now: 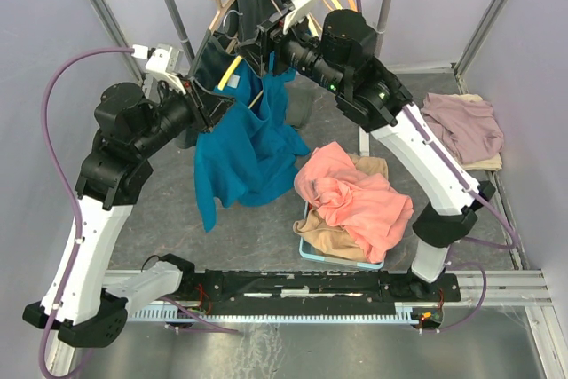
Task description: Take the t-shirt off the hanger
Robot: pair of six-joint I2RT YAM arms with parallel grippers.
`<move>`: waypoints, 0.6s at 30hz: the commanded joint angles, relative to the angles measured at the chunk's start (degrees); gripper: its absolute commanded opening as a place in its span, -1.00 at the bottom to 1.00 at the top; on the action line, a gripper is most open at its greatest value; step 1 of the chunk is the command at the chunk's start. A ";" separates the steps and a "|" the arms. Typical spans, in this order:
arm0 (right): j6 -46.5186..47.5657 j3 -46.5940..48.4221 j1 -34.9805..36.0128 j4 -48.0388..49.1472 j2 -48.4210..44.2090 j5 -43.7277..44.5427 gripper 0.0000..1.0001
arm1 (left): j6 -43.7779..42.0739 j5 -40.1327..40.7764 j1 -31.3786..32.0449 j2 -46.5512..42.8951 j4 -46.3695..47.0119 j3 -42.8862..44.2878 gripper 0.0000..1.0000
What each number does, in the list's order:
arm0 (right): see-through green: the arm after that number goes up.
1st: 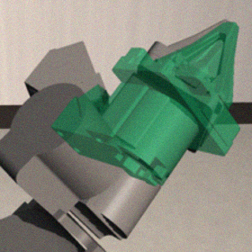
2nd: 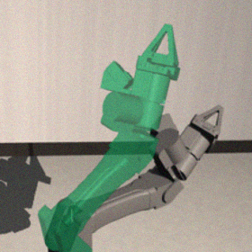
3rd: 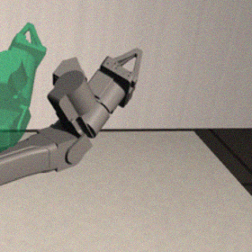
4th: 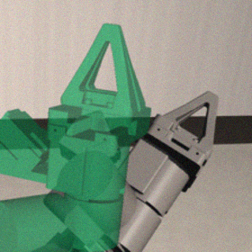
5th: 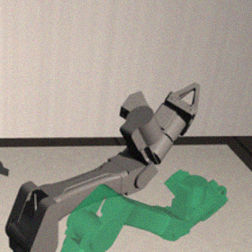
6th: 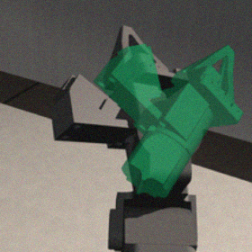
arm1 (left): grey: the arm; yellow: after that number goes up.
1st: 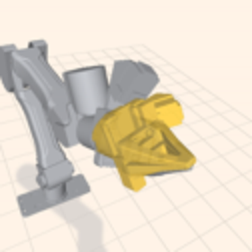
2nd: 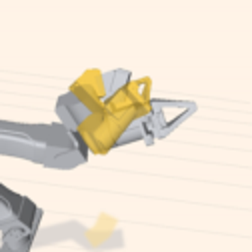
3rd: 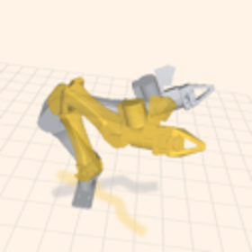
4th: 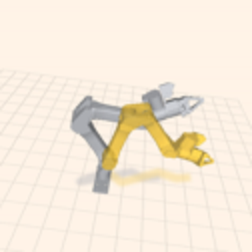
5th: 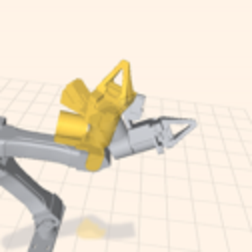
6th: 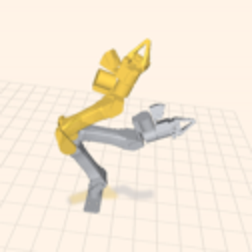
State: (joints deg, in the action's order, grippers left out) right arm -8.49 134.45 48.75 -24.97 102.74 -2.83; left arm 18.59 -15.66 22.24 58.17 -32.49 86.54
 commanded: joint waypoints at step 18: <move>3.54 5.80 0.98 -2.09 4.41 -0.99 -0.32 | -1.63 -6.58 -0.04 1.18 7.24 6.23 -0.95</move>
State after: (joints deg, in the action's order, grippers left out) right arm -5.89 137.23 49.01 -26.39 105.95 -2.96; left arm 18.57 -18.55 22.22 59.66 -32.88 89.17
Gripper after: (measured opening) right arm 0.389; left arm 0.250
